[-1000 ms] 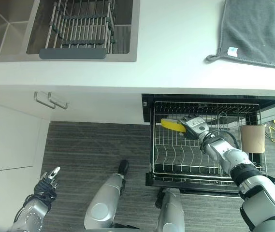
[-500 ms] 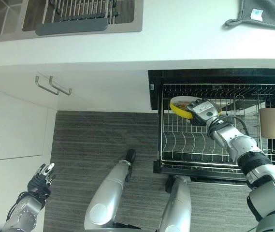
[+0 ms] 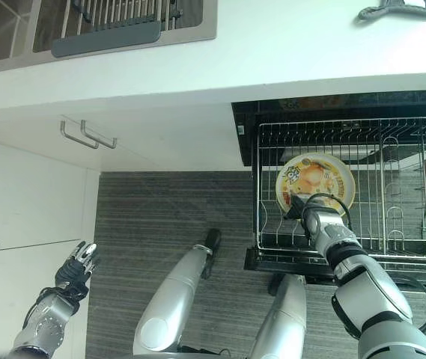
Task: Place the dishes in the dishwasher.
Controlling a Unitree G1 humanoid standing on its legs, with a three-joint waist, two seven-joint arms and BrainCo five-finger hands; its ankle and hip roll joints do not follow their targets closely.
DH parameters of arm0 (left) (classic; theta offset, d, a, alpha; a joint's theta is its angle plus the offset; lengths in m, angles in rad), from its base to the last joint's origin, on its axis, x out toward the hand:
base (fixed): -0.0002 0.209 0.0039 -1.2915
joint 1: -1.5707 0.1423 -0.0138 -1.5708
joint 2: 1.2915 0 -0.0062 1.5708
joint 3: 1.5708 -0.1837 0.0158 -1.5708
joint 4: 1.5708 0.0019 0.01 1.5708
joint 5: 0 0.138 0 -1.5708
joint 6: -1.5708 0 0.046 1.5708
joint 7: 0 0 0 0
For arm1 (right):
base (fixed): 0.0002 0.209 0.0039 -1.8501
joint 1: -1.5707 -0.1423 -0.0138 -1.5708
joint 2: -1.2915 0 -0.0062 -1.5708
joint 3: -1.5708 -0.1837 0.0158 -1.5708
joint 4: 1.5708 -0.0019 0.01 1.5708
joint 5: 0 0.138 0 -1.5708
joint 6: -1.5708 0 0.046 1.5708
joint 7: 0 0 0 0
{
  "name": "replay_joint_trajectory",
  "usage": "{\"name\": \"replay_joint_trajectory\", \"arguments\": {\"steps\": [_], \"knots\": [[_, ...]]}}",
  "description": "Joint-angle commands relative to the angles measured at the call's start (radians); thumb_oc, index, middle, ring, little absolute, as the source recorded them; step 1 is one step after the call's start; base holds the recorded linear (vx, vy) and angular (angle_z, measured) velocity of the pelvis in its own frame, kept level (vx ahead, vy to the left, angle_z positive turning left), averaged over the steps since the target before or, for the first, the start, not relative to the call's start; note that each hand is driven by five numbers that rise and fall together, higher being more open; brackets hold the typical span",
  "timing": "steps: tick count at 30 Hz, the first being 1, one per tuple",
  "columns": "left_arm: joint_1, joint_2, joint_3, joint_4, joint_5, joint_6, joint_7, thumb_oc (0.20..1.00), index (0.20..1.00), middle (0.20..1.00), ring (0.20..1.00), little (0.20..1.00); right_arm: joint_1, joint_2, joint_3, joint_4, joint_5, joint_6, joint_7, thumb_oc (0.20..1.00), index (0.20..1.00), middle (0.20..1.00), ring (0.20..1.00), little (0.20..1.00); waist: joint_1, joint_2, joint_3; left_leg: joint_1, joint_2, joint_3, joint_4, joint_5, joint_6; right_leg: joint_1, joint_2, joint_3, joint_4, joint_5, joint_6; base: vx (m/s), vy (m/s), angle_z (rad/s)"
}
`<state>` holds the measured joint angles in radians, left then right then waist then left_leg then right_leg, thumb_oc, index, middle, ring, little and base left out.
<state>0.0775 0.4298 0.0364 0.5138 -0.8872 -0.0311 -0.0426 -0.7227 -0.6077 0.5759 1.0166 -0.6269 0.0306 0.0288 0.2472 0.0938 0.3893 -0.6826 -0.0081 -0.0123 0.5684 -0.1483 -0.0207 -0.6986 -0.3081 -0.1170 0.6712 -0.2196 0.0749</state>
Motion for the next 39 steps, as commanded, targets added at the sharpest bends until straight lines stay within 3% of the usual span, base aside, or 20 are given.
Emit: {"name": "replay_joint_trajectory", "arguments": {"steps": [1,4,6,8,11,15,21,24,26,28,29,31,32,36,39], "knots": [[0.048,0.037,0.000,0.000,-0.015,-0.029,0.030,1.000,1.000,1.000,1.000,1.000,0.074,-0.030,0.029,0.062,0.092,0.029,-0.021,1.000,1.000,1.000,1.000,1.000,0.010,0.020,-0.029,-0.010,0.063,-0.079,0.024,-0.074,-0.009,-0.006,-0.043,0.014,-0.050,0.020,0.037,0.00,0.022,-0.06],[0.053,0.034,0.010,-0.001,-0.014,-0.017,0.034,1.000,1.000,1.000,1.000,1.000,0.088,-0.025,-0.049,0.028,0.394,0.064,0.018,1.000,1.000,1.000,1.000,1.000,0.002,0.014,-0.029,-0.003,0.067,-0.076,0.015,-0.067,-0.011,0.002,-0.036,0.014,-0.064,0.030,0.034,0.00,0.000,0.00],[0.064,0.020,0.019,0.002,-0.004,-0.029,0.029,1.000,1.000,1.000,1.000,1.000,0.114,-0.016,-0.127,-0.038,0.561,0.043,0.045,1.000,1.000,1.000,1.000,1.000,-0.004,0.004,-0.031,0.012,0.075,-0.069,-0.005,-0.061,-0.013,0.017,-0.035,0.007,-0.085,0.038,0.034,0.00,0.000,0.00],[0.087,-0.002,0.031,-0.021,0.010,-0.036,0.030,1.000,1.000,1.000,1.000,1.000,0.168,-0.008,-0.235,-0.217,0.789,0.054,0.005,1.000,1.000,1.000,1.000,1.000,-0.021,-0.017,-0.032,0.012,0.080,-0.061,-0.036,-0.025,-0.013,0.019,-0.032,-0.001,-0.120,0.074,0.024,-0.02,0.014,-0.01],[0.134,-0.053,0.046,-0.077,0.037,-0.056,0.064,1.000,1.000,1.000,1.000,1.000,0.340,0.056,-0.381,-0.563,0.922,0.093,-0.031,1.000,1.000,1.000,1.000,1.000,-0.056,-0.055,-0.029,0.037,0.094,-0.048,-0.068,-0.016,-0.008,0.040,-0.012,0.004,-0.155,0.090,0.022,0.00,0.004,-0.12],[0.172,-0.089,0.049,-0.139,0.081,-0.079,0.119,1.000,1.000,1.000,1.000,1.000,0.478,0.124,-0.487,-0.834,0.862,0.056,-0.010,1.000,1.000,1.000,1.000,1.000,-0.099,-0.103,-0.028,0.077,0.117,-0.022,-0.102,-0.010,-0.007,0.080,0.016,0.012,-0.208,0.117,0.031,0.02,-0.035,-0.32],[0.179,-0.084,0.061,-0.169,0.127,-0.120,0.162,1.000,1.000,1.000,1.000,1.000,0.569,0.066,-0.614,-1.043,0.896,0.107,0.011,1.000,1.000,1.000,1.000,1.000,-0.142,-0.161,-0.028,0.151,0.151,0.004,-0.146,-0.009,-0.020,0.161,0.049,0.015,-0.284,0.143,0.042,0.04,-0.034,-0.22],[0.180,-0.061,0.088,-0.175,0.133,-0.114,0.188,1.000,1.000,1.000,1.000,1.000,0.636,0.027,-0.707,-1.125,0.895,0.093,-0.028,1.000,1.000,1.000,1.000,1.000,-0.167,-0.203,-0.034,0.191,0.172,0.010,-0.164,-0.015,-0.032,0.218,0.077,0.019,-0.340,0.159,0.045,0.07,-0.151,-0.20],[0.186,-0.064,0.118,-0.147,0.131,-0.101,0.192,1.000,1.000,1.000,1.000,1.000,0.698,-0.001,-0.786,-1.166,0.841,0.089,-0.126,1.000,1.000,1.000,1.000,1.000,-0.187,-0.229,-0.045,0.242,0.188,0.023,-0.187,-0.019,-0.037,0.276,0.093,0.021,-0.378,0.165,0.047,0.12,-0.167,-0.12],[0.201,-0.086,0.148,-0.087,0.140,-0.130,0.175,1.000,1.000,1.000,1.000,1.000,0.770,-0.009,-0.905,-1.219,0.874,0.057,-0.221,1.000,1.000,1.000,1.000,1.000,-0.214,-0.241,-0.061,0.312,0.202,0.050,-0.227,-0.016,-0.040,0.351,0.103,0.022,-0.433,0.173,0.048,0.20,-0.056,-0.18],[0.216,-0.108,0.173,-0.057,0.146,-0.144,0.160,1.000,1.000,1.000,1.000,1.000,0.828,-0.002,-1.034,-1.263,0.874,0.011,-0.330,1.000,1.000,1.000,1.000,1.000,-0.234,-0.238,-0.077,0.355,0.206,0.071,-0.248,-0.020,-0.041,0.393,0.104,0.029,-0.459,0.173,0.051,0.21,0.020,-0.25],[0.221,-0.115,0.189,-0.038,0.148,-0.147,0.149,1.000,1.000,1.000,1.000,1.000,0.851,0.007,-1.102,-1.261,0.874,-0.011,-0.408,1.000,1.000,1.000,1.000,1.000,-0.244,-0.235,-0.087,0.367,0.206,0.082,-0.255,-0.017,-0.042,0.406,0.102,0.031,-0.470,0.177,0.054,0.12,0.041,-0.25],[0.228,-0.123,0.205,-0.009,0.147,-0.151,0.130,1.000,1.000,1.000,1.000,1.000,0.880,0.021,-1.167,-1.232,0.853,-0.020,-0.497,1.000,1.000,1.000,1.000,1.000,-0.255,-0.223,-0.095,0.379,0.210,0.092,-0.250,-0.027,-0.044,0.419,0.099,0.034,-0.471,0.172,0.057,0.11,0.063,-0.21],[0.233,-0.124,0.242,0.002,0.146,-0.132,0.116,1.000,1.000,1.000,1.000,1.000,0.951,0.070,-1.217,-1.080,0.794,0.024,-0.727,1.000,1.000,1.000,1.000,1.000,-0.266,-0.206,-0.105,0.380,0.204,0.102,-0.250,-0.022,-0.040,0.432,0.086,0.035,-0.491,0.185,0.067,0.05,-0.006,-0.13],[0.221,-0.117,0.252,0.020,0.149,-0.132,0.111,1.000,1.000,1.000,1.000,1.000,0.958,0.098,-1.182,-0.892,0.911,-0.026,-0.769,1.000,1.000,1.000,1.000,1.000,-0.260,-0.199,-0.098,0.373,0.201,0.098,-0.235,-0.023,-0.044,0.439,0.078,0.027,-0.495,0.188,0.069,0.04,-0.064,0.00]]}}
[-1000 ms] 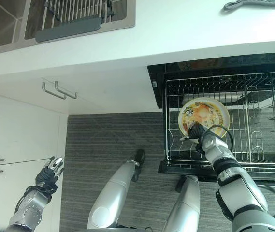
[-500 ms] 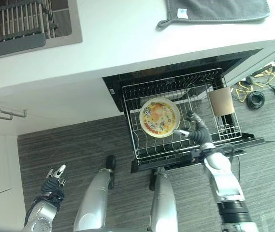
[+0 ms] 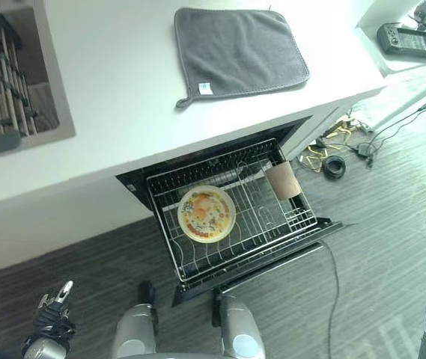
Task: Place the dishes in the dishwasher.
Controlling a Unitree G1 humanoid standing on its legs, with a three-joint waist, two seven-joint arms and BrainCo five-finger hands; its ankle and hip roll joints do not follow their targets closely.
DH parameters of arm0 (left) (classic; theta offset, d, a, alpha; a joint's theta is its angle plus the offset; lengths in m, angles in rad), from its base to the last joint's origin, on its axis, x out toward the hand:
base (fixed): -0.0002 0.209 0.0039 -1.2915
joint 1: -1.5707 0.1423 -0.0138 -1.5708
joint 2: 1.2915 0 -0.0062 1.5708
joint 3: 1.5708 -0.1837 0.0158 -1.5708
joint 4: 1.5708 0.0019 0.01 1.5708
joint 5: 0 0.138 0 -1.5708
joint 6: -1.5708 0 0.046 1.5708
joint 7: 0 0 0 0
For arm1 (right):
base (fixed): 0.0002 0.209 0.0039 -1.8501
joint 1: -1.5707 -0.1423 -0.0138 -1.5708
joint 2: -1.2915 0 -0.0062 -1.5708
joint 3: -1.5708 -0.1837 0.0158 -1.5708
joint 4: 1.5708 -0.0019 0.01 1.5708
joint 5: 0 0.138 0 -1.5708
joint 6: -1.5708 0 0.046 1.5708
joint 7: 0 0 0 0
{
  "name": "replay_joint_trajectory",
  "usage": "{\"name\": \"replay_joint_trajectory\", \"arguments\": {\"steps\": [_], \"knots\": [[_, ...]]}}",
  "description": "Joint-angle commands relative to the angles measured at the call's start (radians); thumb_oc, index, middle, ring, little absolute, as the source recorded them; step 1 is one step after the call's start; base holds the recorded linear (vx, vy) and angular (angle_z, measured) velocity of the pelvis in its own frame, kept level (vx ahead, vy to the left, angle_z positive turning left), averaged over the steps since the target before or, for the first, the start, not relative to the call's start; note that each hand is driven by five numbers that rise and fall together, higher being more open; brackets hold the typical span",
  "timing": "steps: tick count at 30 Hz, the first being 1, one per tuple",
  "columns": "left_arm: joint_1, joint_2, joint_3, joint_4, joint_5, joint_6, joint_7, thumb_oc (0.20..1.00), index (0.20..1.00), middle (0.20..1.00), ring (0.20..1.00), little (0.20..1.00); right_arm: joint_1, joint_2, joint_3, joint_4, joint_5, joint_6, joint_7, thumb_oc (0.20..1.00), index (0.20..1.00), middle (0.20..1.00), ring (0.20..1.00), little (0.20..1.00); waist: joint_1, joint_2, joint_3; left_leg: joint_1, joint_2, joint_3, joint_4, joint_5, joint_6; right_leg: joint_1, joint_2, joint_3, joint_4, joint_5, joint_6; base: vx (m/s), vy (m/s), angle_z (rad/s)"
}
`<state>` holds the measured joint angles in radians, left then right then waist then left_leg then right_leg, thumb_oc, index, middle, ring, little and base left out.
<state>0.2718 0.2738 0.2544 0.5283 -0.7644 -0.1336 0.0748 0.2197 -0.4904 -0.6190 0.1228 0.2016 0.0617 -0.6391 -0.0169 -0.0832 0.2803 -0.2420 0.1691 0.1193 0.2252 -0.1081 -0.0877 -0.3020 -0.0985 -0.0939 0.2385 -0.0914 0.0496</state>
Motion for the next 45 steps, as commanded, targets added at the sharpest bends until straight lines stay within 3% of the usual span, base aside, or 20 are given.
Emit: {"name": "replay_joint_trajectory", "arguments": {"steps": [1,2,3,4,5,7,9,11,12,14,18,19,22,24,31,36,39,41,42,45], "knots": [[0.017,0.045,0.033,0.012,0.028,-0.023,-0.007,1.000,1.000,1.000,1.000,1.000,0.007,-0.011,0.038,0.094,0.158,-0.099,-0.085,1.000,1.000,1.000,1.000,1.000,0.010,-0.015,0.019,-0.071,0.024,-0.039,0.122,-0.072,0.021,0.047,-0.134,0.001,-0.058,0.054,0.094,0.03,-0.065,0.03],[0.004,0.054,0.032,0.013,0.028,-0.009,-0.007,1.000,1.000,1.000,1.000,1.000,-0.008,0.004,0.065,0.176,0.251,-0.123,-0.061,1.000,1.000,1.000,1.000,1.000,0.014,-0.012,0.022,-0.083,0.019,-0.044,0.126,-0.065,0.020,0.042,-0.140,-0.002,-0.060,0.059,0.092,0.02,-0.070,0.03],[-0.008,0.059,0.027,0.016,0.034,-0.003,-0.006,1.000,1.000,1.000,1.000,1.000,-0.023,0.020,0.094,0.260,0.295,-0.158,-0.038,0.796,0.796,0.796,0.796,0.796,0.020,-0.008,0.026,-0.094,0.015,-0.050,0.133,-0.065,0.018,0.037,-0.143,-0.005,-0.057,0.058,0.091,-0.01,-0.084,0.04],[-0.024,0.069,0.018,0.020,0.038,-0.002,-0.006,1.000,1.000,1.000,1.000,1.000,-0.045,0.030,0.127,0.344,0.339,-0.202,-0.010,0.429,0.429,0.429,0.429,0.429,0.028,-0.005,0.034,-0.109,0.012,-0.057,0.145,-0.066,0.017,0.028,-0.147,-0.008,-0.051,0.057,0.090,-0.03,-0.090,0.06],[-0.043,0.080,0.009,0.022,0.039,0.005,-0.002,1.000,1.000,1.000,1.000,1.000,-0.069,0.039,0.157,0.418,0.395,-0.232,0.043,0.200,0.200,0.200,0.200,0.200,0.035,-0.001,0.041,-0.128,0.009,-0.067,0.157,-0.067,0.015,0.016,-0.150,-0.012,-0.043,0.055,0.088,-0.08,-0.087,0.09],[-0.086,0.095,-0.022,0.034,0.041,0.007,0.005,1.000,1.000,1.000,1.000,1.000,-0.154,0.070,0.221,0.540,0.677,-0.258,0.217,0.200,0.200,0.200,0.200,0.200,0.055,0.020,0.064,-0.172,0.001,-0.088,0.192,-0.077,0.010,-0.020,-0.158,-0.018,-0.015,0.041,0.081,-0.09,-0.065,0.22],[-0.097,0.097,-0.032,0.034,0.045,0.007,0.017,1.000,1.000,1.000,1.000,1.000,-0.182,0.103,0.245,0.572,0.796,-0.254,0.299,0.200,0.200,0.200,0.200,0.200,0.062,0.022,0.066,-0.193,-0.006,-0.091,0.197,-0.074,0.012,-0.046,-0.164,-0.020,0.000,0.039,0.078,-0.06,-0.079,0.30],[-0.127,0.094,-0.051,0.059,0.033,0.003,0.044,1.000,1.000,1.000,1.000,1.000,-0.277,0.190,0.321,0.650,1.061,-0.191,0.531,0.200,0.200,0.200,0.200,0.200,0.089,0.042,0.081,-0.245,-0.011,-0.108,0.229,-0.087,0.013,-0.122,-0.172,-0.015,0.072,0.007,0.068,-0.07,-0.126,0.22],[-0.129,0.093,-0.052,0.062,0.033,0.002,0.043,1.000,1.000,1.000,1.000,1.000,-0.282,0.192,0.323,0.659,1.067,-0.192,0.541,0.200,0.200,0.200,0.200,0.200,0.089,0.043,0.078,-0.249,-0.014,-0.109,0.224,-0.081,0.013,-0.128,-0.174,-0.014,0.071,0.010,0.067,-0.05,-0.032,0.17],[-0.141,0.074,-0.069,0.097,0.006,-0.013,0.025,1.000,1.000,1.000,1.000,1.000,-0.331,0.206,0.336,0.745,1.211,-0.160,0.666,0.200,0.200,0.200,0.200,0.200,0.102,0.073,0.072,-0.267,-0.024,-0.110,0.219,-0.079,0.013,-0.167,-0.183,-0.007,0.100,-0.005,0.066,-0.04,0.066,0.17],[-0.140,0.061,-0.076,0.120,-0.045,-0.008,0.010,1.000,1.000,1.000,1.000,1.000,-0.406,0.180,0.303,0.906,1.391,-0.003,0.833,0.200,0.200,0.200,0.200,0.200,0.116,0.124,0.054,-0.278,-0.040,-0.113,0.204,-0.069,0.013,-0.207,-0.199,0.001,0.139,-0.022,0.068,-0.02,0.083,0.08],[-0.136,0.061,-0.078,0.119,-0.050,-0.005,0.006,1.000,1.000,1.000,1.000,1.000,-0.419,0.165,0.299,0.931,1.396,0.020,0.841,0.200,0.200,0.200,0.200,0.200,0.118,0.133,0.052,-0.278,-0.043,-0.112,0.201,-0.067,0.013,-0.213,-0.202,0.004,0.147,-0.024,0.068,0.00,0.084,0.08],[-0.120,0.066,-0.091,0.082,-0.076,0.033,0.013,1.000,1.000,1.000,1.000,1.000,-0.469,0.100,0.309,0.896,1.208,0.015,0.812,0.200,0.200,0.200,0.200,0.200,0.121,0.159,0.051,-0.262,-0.046,-0.106,0.193,-0.062,0.009,-0.211,-0.211,0.011,0.157,-0.027,0.068,0.00,0.076,0.06],[-0.113,0.059,-0.109,0.091,-0.085,0.020,0.009,1.000,1.000,1.000,1.000,1.000,-0.491,0.085,0.342,0.849,1.128,-0.004,0.821,0.200,0.200,0.200,0.200,0.200,0.118,0.165,0.048,-0.256,-0.046,-0.104,0.184,-0.057,0.008,-0.212,-0.210,0.019,0.159,-0.028,0.066,0.00,0.068,0.06],[-0.096,0.104,-0.105,0.023,-0.089,0.070,0.029,1.000,1.000,1.000,1.000,1.000,-0.552,0.018,0.437,0.506,0.893,-0.053,0.749,0.200,0.200,0.200,0.200,0.200,0.125,0.148,0.048,-0.269,-0.046,-0.115,0.192,-0.050,0.018,-0.225,-0.201,0.016,0.181,-0.030,0.063,-0.03,-0.038,-0.01],[-0.080,0.124,-0.113,0.018,-0.061,0.071,0.028,1.000,1.000,1.000,1.000,1.000,-0.677,-0.061,0.463,0.367,0.772,-0.001,0.706,0.200,0.200,0.200,0.200,0.200,0.156,0.148,0.041,-0.279,-0.042,-0.128,0.186,-0.037,0.019,-0.233,-0.196,0.004,0.205,-0.049,0.056,-0.01,-0.051,0.04],[-0.090,0.130,-0.137,0.026,-0.020,0.083,0.023,1.000,1.000,1.000,1.000,1.000,-0.820,-0.116,0.506,0.399,0.722,0.074,0.680,0.200,0.200,0.200,0.200,0.200,0.187,0.157,0.034,-0.294,-0.048,-0.141,0.197,-0.029,0.016,-0.249,-0.204,-0.004,0.258,-0.077,0.043,0.00,0.015,0.10],[-0.094,0.134,-0.142,0.025,-0.012,0.086,0.016,1.000,1.000,1.000,1.000,1.000,-0.864,-0.133,0.515,0.439,0.734,0.088,0.681,0.200,0.200,0.200,0.200,0.200,0.198,0.162,0.034,-0.299,-0.051,-0.147,0.204,-0.029,0.017,-0.255,-0.209,-0.010,0.275,-0.087,0.039,0.05,0.005,0.00],[-0.095,0.140,-0.151,0.023,-0.006,0.083,0.011,1.000,1.000,1.000,1.000,1.000,-0.924,-0.152,0.531,0.496,0.718,0.103,0.688,0.200,0.200,0.200,0.200,0.200,0.215,0.167,0.030,-0.292,-0.055,-0.157,0.217,-0.057,0.014,-0.250,-0.214,-0.012,0.308,-0.127,0.040,0.11,0.021,0.02],[-0.099,0.154,-0.158,0.017,-0.017,0.107,0.007,1.000,1.000,1.000,1.000,1.000,-1.036,-0.192,0.579,0.608,0.673,0.120,0.700,0.200,0.200,0.200,0.200,0.200,0.249,0.181,0.026,-0.296,-0.068,-0.172,0.212,-0.046,0.014,-0.257,-0.227,-0.024,0.342,-0.149,0.037,0.09,0.027,0.19]]}}
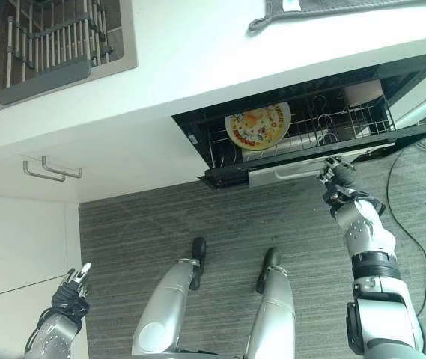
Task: Place the dishes in the dishwasher.
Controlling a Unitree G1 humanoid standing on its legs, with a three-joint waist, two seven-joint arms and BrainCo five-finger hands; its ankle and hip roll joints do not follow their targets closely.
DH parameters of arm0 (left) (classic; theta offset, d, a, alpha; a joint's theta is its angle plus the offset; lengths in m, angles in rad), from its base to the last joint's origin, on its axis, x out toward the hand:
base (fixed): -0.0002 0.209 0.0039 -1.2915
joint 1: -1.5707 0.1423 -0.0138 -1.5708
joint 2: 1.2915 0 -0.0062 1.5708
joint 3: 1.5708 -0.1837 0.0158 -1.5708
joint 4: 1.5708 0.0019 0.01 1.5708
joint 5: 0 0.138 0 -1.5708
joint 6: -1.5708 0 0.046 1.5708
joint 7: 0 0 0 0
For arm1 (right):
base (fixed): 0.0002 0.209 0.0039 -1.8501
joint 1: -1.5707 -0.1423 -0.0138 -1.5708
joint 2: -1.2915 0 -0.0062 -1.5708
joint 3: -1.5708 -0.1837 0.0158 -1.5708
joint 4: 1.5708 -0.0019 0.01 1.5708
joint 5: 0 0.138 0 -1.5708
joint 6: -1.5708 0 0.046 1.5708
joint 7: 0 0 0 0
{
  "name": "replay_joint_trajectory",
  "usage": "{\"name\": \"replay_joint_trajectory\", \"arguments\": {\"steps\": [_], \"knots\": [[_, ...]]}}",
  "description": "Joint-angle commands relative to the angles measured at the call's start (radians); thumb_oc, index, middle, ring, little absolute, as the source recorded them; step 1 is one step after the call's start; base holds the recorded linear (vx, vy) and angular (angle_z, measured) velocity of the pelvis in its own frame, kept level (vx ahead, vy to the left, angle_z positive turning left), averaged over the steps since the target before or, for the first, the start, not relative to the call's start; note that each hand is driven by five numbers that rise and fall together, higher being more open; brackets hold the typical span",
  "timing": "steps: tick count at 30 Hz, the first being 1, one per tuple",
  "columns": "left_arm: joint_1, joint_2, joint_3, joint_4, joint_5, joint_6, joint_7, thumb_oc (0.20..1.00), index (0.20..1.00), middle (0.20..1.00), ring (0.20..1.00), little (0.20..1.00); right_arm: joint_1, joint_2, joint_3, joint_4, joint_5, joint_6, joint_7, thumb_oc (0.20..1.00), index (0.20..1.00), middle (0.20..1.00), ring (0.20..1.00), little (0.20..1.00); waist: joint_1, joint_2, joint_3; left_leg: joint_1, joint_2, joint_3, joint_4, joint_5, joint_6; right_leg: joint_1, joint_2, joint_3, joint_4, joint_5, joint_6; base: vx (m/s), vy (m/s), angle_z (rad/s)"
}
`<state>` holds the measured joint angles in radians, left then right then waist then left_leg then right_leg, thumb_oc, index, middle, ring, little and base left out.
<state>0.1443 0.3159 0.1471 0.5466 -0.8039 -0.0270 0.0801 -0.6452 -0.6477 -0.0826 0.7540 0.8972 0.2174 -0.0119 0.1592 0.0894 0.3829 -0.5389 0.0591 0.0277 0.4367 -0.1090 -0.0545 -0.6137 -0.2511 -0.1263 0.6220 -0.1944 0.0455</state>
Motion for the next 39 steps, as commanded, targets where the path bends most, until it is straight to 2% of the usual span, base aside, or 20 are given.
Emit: {"name": "replay_joint_trajectory", "arguments": {"steps": [1,5,7,11,15,16,20,23,25,27,28,30,32,34,35,37,38,39], "knots": [[0.028,0.115,-0.051,-0.003,0.024,0.012,-0.001,1.000,1.000,1.000,1.000,1.000,-0.198,-0.046,0.056,0.014,-0.036,-0.034,0.079,0.200,0.200,0.200,0.200,0.200,0.084,0.013,-0.078,0.000,0.038,-0.086,-0.009,-0.035,-0.020,0.054,-0.079,0.003,-0.035,-0.050,0.041,0.05,0.009,0.32],[0.034,0.122,-0.045,0.004,0.017,0.042,-0.010,1.000,1.000,1.000,1.000,1.000,-0.312,-0.107,0.115,0.132,-0.081,-0.006,0.079,0.200,0.200,0.200,0.200,0.200,0.125,0.038,-0.087,0.006,0.023,-0.107,-0.085,0.024,-0.025,0.054,-0.090,-0.020,-0.028,-0.065,0.041,0.06,0.024,0.25],[0.052,0.125,-0.040,0.006,0.019,0.049,-0.035,1.000,1.000,1.000,1.000,1.000,-0.359,-0.147,0.136,0.187,-0.116,0.005,0.080,0.200,0.200,0.200,0.200,0.200,0.155,0.056,-0.090,0.016,0.018,-0.124,-0.154,0.070,-0.028,0.063,-0.098,-0.042,-0.032,-0.076,0.041,0.07,0.025,0.38],[0.076,0.131,-0.039,-0.008,0.046,0.043,-0.063,1.000,1.000,1.000,1.000,1.000,-0.431,-0.203,0.166,0.244,-0.156,0.015,0.054,0.200,0.200,0.200,0.200,0.200,0.201,0.082,-0.091,0.036,0.014,-0.158,-0.250,0.134,-0.035,0.087,-0.110,-0.077,-0.022,-0.103,0.040,0.07,-0.005,0.29],[0.107,0.164,-0.023,0.004,0.071,0.013,-0.091,1.000,1.000,1.000,1.000,1.000,-0.511,-0.280,0.187,0.298,-0.168,-0.020,0.026,0.200,0.200,0.200,0.200,0.200,0.259,0.105,-0.095,0.060,0.014,-0.205,-0.342,0.200,-0.043,0.135,-0.124,-0.138,0.004,-0.145,0.038,0.07,-0.097,0.40],[0.117,0.198,-0.008,0.032,0.075,0.000,-0.119,1.000,1.000,1.000,1.000,1.000,-0.583,-0.323,0.212,0.329,-0.158,-0.056,0.003,0.200,0.200,0.200,0.200,0.200,0.292,0.109,-0.098,0.079,0.016,-0.227,-0.376,0.231,-0.047,0.175,-0.134,-0.183,0.028,-0.171,0.035,0.05,-0.157,0.59],[0.130,0.215,0.007,0.069,0.103,-0.029,-0.160,1.000,1.000,1.000,1.000,1.000,-0.633,-0.359,0.229,0.357,-0.138,-0.068,0.000,0.200,0.200,0.200,0.200,0.200,0.315,0.103,-0.104,0.091,0.020,-0.247,-0.375,0.246,-0.053,0.221,-0.145,-0.222,0.048,-0.189,0.034,0.06,-0.110,0.57],[0.139,0.216,0.006,0.067,0.142,-0.064,-0.203,1.000,1.000,1.000,1.000,1.000,-0.622,-0.368,0.230,0.357,-0.158,-0.023,0.009,0.200,0.200,0.200,0.200,0.200,0.325,0.085,-0.112,0.102,0.027,-0.253,-0.359,0.245,-0.060,0.272,-0.147,-0.247,0.035,-0.188,0.036,0.11,-0.046,0.30],[0.139,0.209,-0.003,0.038,0.151,-0.071,-0.217,1.000,1.000,1.000,1.000,1.000,-0.574,-0.366,0.214,0.342,-0.164,-0.006,0.039,0.200,0.200,0.200,0.200,0.200,0.320,0.075,-0.115,0.117,0.032,-0.253,-0.353,0.241,-0.061,0.310,-0.140,-0.259,0.009,-0.180,0.034,0.10,0.032,0.21],[0.139,0.206,-0.007,0.005,0.148,-0.069,-0.223,1.000,1.000,1.000,1.000,1.000,-0.510,-0.359,0.180,0.324,-0.162,-0.017,0.069,0.200,0.200,0.200,0.200,0.200,0.315,0.066,-0.117,0.134,0.036,-0.252,-0.350,0.235,-0.062,0.349,-0.132,-0.271,-0.025,-0.170,0.033,0.10,0.045,0.09],[0.136,0.198,-0.009,-0.066,0.136,-0.045,-0.207,1.000,1.000,1.000,1.000,1.000,-0.369,-0.322,0.115,0.239,-0.115,-0.061,0.081,0.200,0.200,0.200,0.200,0.200,0.293,0.056,-0.111,0.153,0.041,-0.248,-0.342,0.222,-0.061,0.391,-0.120,-0.279,-0.068,-0.152,0.031,0.11,0.046,-0.07],[0.140,0.212,-0.020,-0.162,0.138,-0.008,-0.179,1.000,1.000,1.000,1.000,1.000,-0.209,-0.241,0.034,0.156,-0.106,-0.122,0.115,0.200,0.200,0.200,0.200,0.200,0.282,0.037,-0.113,0.165,0.041,-0.245,-0.324,0.205,-0.056,0.432,-0.111,-0.278,-0.122,-0.122,0.035,0.11,0.022,-0.03],[0.120,0.204,-0.029,-0.194,0.185,0.004,-0.169,1.000,1.000,1.000,1.000,1.000,-0.058,-0.149,-0.001,0.039,-0.054,-0.136,0.100,0.200,0.200,0.200,0.200,0.200,0.259,0.015,-0.111,0.180,0.052,-0.239,-0.313,0.187,-0.056,0.472,-0.094,-0.276,-0.175,-0.100,0.037,0.05,-0.014,-0.19],[0.060,0.180,-0.053,-0.149,0.239,-0.022,-0.174,1.000,1.000,1.000,1.000,1.000,0.155,-0.033,-0.003,-0.129,-0.038,-0.179,0.088,0.200,0.200,0.200,0.200,0.200,0.196,-0.015,-0.098,0.197,0.071,-0.215,-0.305,0.170,-0.053,0.494,-0.066,-0.247,-0.235,-0.068,0.045,-0.09,0.017,-0.22],[0.024,0.172,-0.072,-0.122,0.246,-0.047,-0.150,1.000,1.000,1.000,1.000,1.000,0.260,0.039,0.013,-0.195,-0.044,-0.236,0.089,0.200,0.200,0.200,0.200,0.200,0.159,-0.023,-0.089,0.193,0.078,-0.201,-0.301,0.182,-0.044,0.489,-0.051,-0.233,-0.265,-0.026,0.046,-0.19,0.054,-0.25],[-0.024,0.162,-0.094,-0.077,0.252,-0.078,-0.111,1.000,1.000,1.000,1.000,1.000,0.386,0.148,0.035,-0.238,-0.075,-0.278,0.133,0.200,0.200,0.200,0.200,0.200,0.099,-0.050,-0.081,0.210,0.091,-0.172,-0.296,0.163,-0.037,0.490,-0.031,-0.195,-0.297,-0.002,0.053,-0.21,0.008,-0.74],[-0.080,0.142,-0.120,-0.037,0.245,-0.106,-0.026,1.000,1.000,1.000,1.000,1.000,0.488,0.237,0.061,-0.255,-0.089,-0.297,0.184,0.200,0.200,0.200,0.200,0.200,0.035,-0.078,-0.079,0.242,0.104,-0.135,-0.274,0.131,-0.028,0.497,-0.016,-0.142,-0.318,0.013,0.068,-0.19,-0.054,-1.41],[-0.102,0.126,-0.119,-0.021,0.198,-0.085,0.002,1.000,1.000,1.000,1.000,1.000,0.540,0.282,0.069,-0.262,-0.120,-0.316,0.203,0.200,0.200,0.200,0.200,0.200,0.003,-0.090,-0.089,0.265,0.115,-0.122,-0.255,0.109,-0.028,0.508,-0.003,-0.115,-0.325,0.012,0.069,-0.13,-0.057,-1.55]]}}
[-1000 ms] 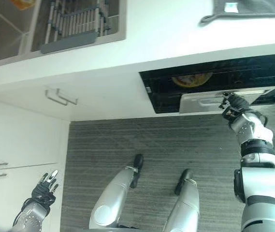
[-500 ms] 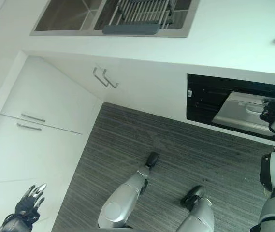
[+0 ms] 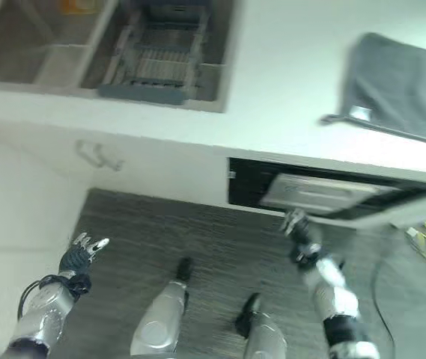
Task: Place the dishes in the dishwasher.
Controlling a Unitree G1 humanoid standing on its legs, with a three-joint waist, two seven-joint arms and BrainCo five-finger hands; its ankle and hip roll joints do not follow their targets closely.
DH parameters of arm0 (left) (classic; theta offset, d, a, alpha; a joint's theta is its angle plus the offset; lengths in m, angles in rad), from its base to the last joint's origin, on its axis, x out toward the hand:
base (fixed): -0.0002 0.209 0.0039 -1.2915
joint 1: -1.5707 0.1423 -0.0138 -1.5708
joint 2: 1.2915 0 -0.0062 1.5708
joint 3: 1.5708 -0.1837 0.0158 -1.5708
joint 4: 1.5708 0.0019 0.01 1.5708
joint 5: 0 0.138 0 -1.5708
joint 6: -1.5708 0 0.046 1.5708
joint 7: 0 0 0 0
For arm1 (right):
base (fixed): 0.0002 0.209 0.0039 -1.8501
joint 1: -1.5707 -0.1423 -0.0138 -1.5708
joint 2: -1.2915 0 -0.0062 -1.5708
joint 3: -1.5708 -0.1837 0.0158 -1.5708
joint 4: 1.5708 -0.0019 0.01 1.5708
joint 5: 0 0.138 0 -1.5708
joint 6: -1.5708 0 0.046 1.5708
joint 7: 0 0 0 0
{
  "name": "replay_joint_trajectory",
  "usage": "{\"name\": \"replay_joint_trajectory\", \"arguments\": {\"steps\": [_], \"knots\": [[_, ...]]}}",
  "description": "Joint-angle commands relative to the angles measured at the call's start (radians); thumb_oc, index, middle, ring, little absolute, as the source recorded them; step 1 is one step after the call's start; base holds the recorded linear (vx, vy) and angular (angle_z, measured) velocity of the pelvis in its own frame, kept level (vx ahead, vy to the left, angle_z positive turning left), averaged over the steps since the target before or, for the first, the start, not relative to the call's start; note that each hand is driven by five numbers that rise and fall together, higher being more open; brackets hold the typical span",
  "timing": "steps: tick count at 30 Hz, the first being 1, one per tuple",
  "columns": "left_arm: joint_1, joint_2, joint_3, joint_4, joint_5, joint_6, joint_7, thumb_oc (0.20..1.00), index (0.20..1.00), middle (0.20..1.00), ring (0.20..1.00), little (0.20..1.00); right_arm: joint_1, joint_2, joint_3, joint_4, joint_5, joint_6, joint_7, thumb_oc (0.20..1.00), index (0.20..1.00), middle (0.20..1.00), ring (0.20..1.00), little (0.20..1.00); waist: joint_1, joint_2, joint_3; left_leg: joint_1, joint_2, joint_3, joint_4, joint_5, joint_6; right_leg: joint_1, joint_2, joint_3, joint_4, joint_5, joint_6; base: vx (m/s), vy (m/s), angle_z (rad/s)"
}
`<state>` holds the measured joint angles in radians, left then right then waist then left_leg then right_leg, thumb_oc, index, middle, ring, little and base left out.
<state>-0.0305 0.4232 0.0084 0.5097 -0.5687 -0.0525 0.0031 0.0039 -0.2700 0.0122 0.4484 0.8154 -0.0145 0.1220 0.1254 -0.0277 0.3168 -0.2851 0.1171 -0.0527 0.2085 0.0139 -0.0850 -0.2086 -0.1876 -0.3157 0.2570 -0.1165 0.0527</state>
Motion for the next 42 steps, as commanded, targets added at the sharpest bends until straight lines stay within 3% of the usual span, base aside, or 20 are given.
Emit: {"name": "replay_joint_trajectory", "arguments": {"steps": [1,5,6,7,8,10,11,12,14,16,18,19,21,22,24,28,33,36,42], "knots": [[0.067,0.004,0.021,0.034,-0.070,-0.028,0.096,1.000,1.000,1.000,1.000,1.000,-0.080,-0.082,-0.018,0.036,-0.063,-0.086,0.068,0.200,0.200,0.200,0.200,0.200,0.018,0.023,-0.032,0.026,0.065,-0.036,-0.015,-0.024,0.001,0.109,-0.057,0.091,0.041,-0.069,0.059,0.01,-0.065,-1.35],[0.077,-0.083,0.022,0.200,-0.127,0.002,0.119,1.000,1.000,1.000,1.000,1.000,-0.022,-0.045,0.058,0.084,-0.168,-0.034,0.075,0.200,0.200,0.200,0.200,0.200,-0.036,0.024,-0.069,0.117,0.120,-0.014,-0.033,-0.019,-0.015,0.131,-0.007,0.134,0.041,-0.079,0.022,0.11,-0.119,-0.73],[0.084,-0.111,0.031,0.236,-0.177,0.010,0.106,1.000,1.000,1.000,1.000,1.000,-0.020,-0.045,0.078,0.123,-0.221,-0.026,0.086,0.200,0.200,0.200,0.200,0.200,-0.042,0.028,-0.079,0.143,0.140,-0.006,-0.075,0.006,-0.025,0.142,0.010,0.138,0.020,-0.075,0.012,0.01,-0.114,-0.28],[0.075,-0.160,0.050,0.326,-0.220,0.034,-0.002,1.000,1.000,1.000,1.000,1.000,-0.025,-0.047,0.098,0.288,-0.362,-0.066,0.111,0.200,0.200,0.200,0.200,0.200,-0.050,0.037,-0.095,0.123,0.181,0.051,-0.142,0.125,-0.052,0.175,0.037,0.120,-0.054,-0.047,-0.002,-0.10,-0.118,0.01],[0.061,-0.162,0.036,0.350,-0.195,0.044,-0.032,1.000,1.000,1.000,1.000,1.000,-0.019,-0.047,0.094,0.340,-0.393,-0.091,0.108,0.200,0.200,0.200,0.200,0.200,-0.058,0.033,-0.096,0.091,0.181,0.106,-0.097,0.132,-0.053,0.197,0.032,0.095,-0.085,-0.037,-0.007,-0.24,-0.156,0.33],[0.032,-0.175,0.002,0.378,-0.175,0.047,-0.097,1.000,1.000,1.000,1.000,1.000,-0.024,-0.043,0.094,0.433,-0.413,-0.108,0.080,0.200,0.200,0.200,0.200,0.200,-0.076,0.005,-0.103,0.086,0.131,0.194,0.014,0.020,-0.018,0.203,-0.010,0.055,-0.133,-0.002,0.001,-0.25,-0.146,1.05],[0.027,-0.193,-0.019,0.368,-0.182,0.043,-0.131,1.000,1.000,1.000,1.000,1.000,-0.030,-0.048,0.087,0.482,-0.420,-0.096,0.074,0.200,0.200,0.200,0.200,0.200,-0.076,-0.013,-0.108,0.098,0.061,0.235,0.121,-0.069,0.008,0.209,-0.035,0.026,-0.172,0.030,0.012,-0.30,-0.092,1.64],[0.026,-0.202,-0.035,0.364,-0.143,0.058,-0.129,1.000,1.000,1.000,1.000,1.000,-0.028,-0.052,0.071,0.520,-0.408,-0.094,0.073,0.200,0.200,0.200,0.200,0.200,-0.073,-0.017,-0.110,0.091,0.033,0.251,0.199,-0.086,0.002,0.223,-0.034,-0.005,-0.201,0.053,0.015,-0.36,0.004,1.44],[0.027,-0.187,-0.050,0.436,-0.054,0.050,-0.232,1.000,1.000,1.000,1.000,1.000,-0.023,-0.040,0.045,0.623,-0.360,-0.079,0.087,0.200,0.200,0.200,0.200,0.200,-0.078,-0.009,-0.127,0.211,0.016,0.311,-0.010,-0.114,0.014,0.228,-0.039,-0.063,-0.206,0.079,0.044,-0.20,0.217,1.22],[0.056,-0.154,-0.048,0.552,-0.004,-0.022,-0.344,1.000,1.000,1.000,1.000,1.000,-0.027,-0.033,0.019,0.669,-0.374,-0.068,0.104,0.228,0.228,0.228,0.228,0.228,-0.070,0.005,-0.134,0.296,-0.028,0.280,-0.160,-0.105,0.039,0.214,-0.055,-0.061,-0.191,0.117,0.076,-0.07,0.374,1.31],[0.065,-0.135,-0.041,0.593,0.025,-0.011,-0.372,1.000,1.000,1.000,1.000,1.000,-0.032,-0.008,0.007,0.694,-0.364,-0.061,0.114,0.815,0.815,0.815,0.815,0.815,-0.067,0.007,-0.137,0.335,-0.057,0.265,-0.227,-0.098,0.069,0.194,-0.060,-0.043,-0.118,0.118,0.078,-0.04,0.335,0.09],[0.063,-0.129,-0.043,0.605,0.033,-0.012,-0.370,1.000,1.000,1.000,1.000,1.000,-0.032,0.001,0.005,0.704,-0.354,-0.059,0.115,1.000,1.000,1.000,1.000,1.000,-0.071,0.011,-0.139,0.352,-0.067,0.254,-0.254,-0.098,0.079,0.171,-0.064,-0.035,-0.066,0.130,0.076,0.01,0.210,-0.03],[0.040,-0.118,-0.068,0.616,0.061,0.000,-0.340,1.000,1.000,1.000,1.000,1.000,-0.022,0.023,0.000,0.719,-0.353,-0.056,0.098,1.000,1.000,1.000,1.000,1.000,-0.108,0.020,-0.149,0.360,-0.072,0.229,-0.290,-0.093,0.095,0.123,-0.031,0.057,-0.037,0.126,0.069,-0.03,0.120,0.34],[-0.012,-0.116,-0.083,0.664,0.009,0.026,-0.315,1.000,1.000,1.000,1.000,1.000,-0.019,0.036,0.005,0.763,-0.340,-0.057,0.066,1.000,1.000,1.000,1.000,1.000,-0.144,0.025,-0.156,0.356,-0.085,0.185,-0.284,-0.100,0.113,0.110,0.002,0.156,-0.080,0.108,0.061,-0.02,0.010,0.73],[-0.006,-0.132,-0.053,0.695,-0.003,0.028,-0.306,1.000,1.000,1.000,1.000,1.000,-0.002,0.042,-0.006,0.768,-0.392,-0.002,0.052,1.000,1.000,1.000,1.000,1.000,-0.145,0.017,-0.171,0.361,-0.088,0.202,-0.264,-0.108,0.111,0.175,-0.007,0.155,-0.181,0.108,0.069,0.06,-0.065,0.81],[0.003,-0.157,-0.030,0.733,-0.003,0.024,-0.305,1.000,1.000,1.000,1.000,1.000,0.017,0.049,-0.004,0.800,-0.425,0.026,0.046,1.000,1.000,1.000,1.000,1.000,-0.134,0.004,-0.198,0.377,-0.084,0.211,-0.268,-0.112,0.101,0.235,0.002,0.141,-0.259,0.113,0.075,0.08,-0.092,0.08],[0.024,-0.162,0.002,0.780,0.057,0.034,-0.301,1.000,1.000,1.000,1.000,1.000,0.031,0.053,0.007,0.817,-0.466,0.040,0.066,1.000,1.000,1.000,1.000,1.000,-0.132,-0.010,-0.225,0.398,-0.073,0.219,-0.272,-0.120,0.092,0.269,0.022,0.136,-0.281,0.104,0.067,0.07,-0.146,0.12],[0.030,-0.171,0.027,0.789,-0.027,0.046,-0.326,1.000,1.000,1.000,1.000,1.000,0.021,0.040,0.001,0.836,-0.496,0.050,0.067,1.000,1.000,1.000,1.000,1.000,-0.131,-0.008,-0.235,0.421,-0.066,0.212,-0.286,-0.124,0.088,0.296,0.042,0.141,-0.304,0.099,0.056,0.05,-0.124,-0.06],[0.032,-0.174,0.028,0.773,-0.015,0.023,-0.301,1.000,1.000,1.000,1.000,1.000,0.013,0.034,0.013,0.840,-0.502,0.074,0.059,1.000,1.000,1.000,1.000,1.000,-0.128,-0.003,-0.246,0.437,-0.056,0.208,-0.292,-0.120,0.075,0.321,0.055,0.136,-0.315,0.091,0.045,0.02,-0.071,-0.03]]}}
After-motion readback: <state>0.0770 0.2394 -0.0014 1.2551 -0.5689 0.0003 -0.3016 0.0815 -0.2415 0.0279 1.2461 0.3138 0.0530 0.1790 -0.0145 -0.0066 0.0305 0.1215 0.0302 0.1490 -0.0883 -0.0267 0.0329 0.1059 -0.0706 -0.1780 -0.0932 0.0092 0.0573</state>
